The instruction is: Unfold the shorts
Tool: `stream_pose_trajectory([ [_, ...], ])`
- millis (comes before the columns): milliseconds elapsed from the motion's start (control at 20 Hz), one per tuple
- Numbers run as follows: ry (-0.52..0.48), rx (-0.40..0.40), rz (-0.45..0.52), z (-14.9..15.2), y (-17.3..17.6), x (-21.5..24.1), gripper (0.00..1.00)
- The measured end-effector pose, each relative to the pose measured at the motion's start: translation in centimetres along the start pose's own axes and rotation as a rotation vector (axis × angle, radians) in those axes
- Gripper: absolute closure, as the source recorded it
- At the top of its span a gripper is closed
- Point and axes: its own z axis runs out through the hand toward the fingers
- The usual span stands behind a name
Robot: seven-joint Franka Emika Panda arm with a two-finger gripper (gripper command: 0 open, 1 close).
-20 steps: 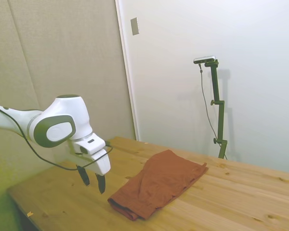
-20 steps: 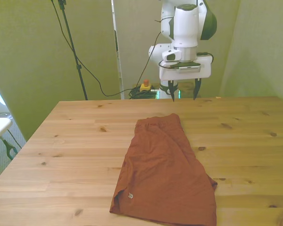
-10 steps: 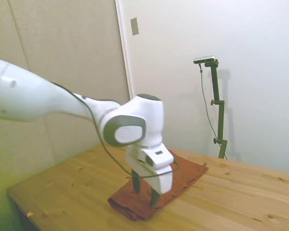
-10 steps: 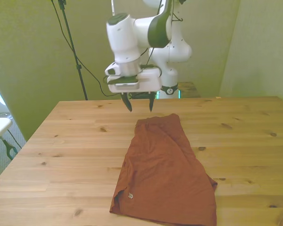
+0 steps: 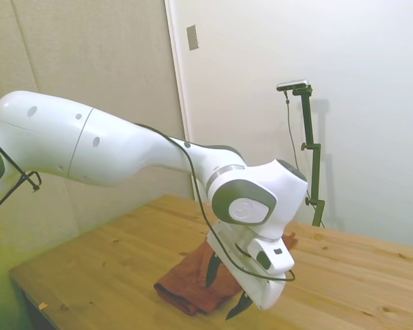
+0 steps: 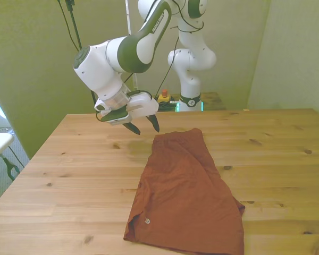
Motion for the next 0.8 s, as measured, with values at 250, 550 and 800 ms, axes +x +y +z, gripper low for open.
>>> stream_pose_trajectory([
  [250,-0.084,0.036,-0.129,0.9,0.5,1.9,0.0],
  [550,-0.1,0.04,-0.242,2.0,-0.4,1.8,0.0],
  [800,-0.113,0.07,-0.299,2.8,-1.5,1.2,0.0],
])
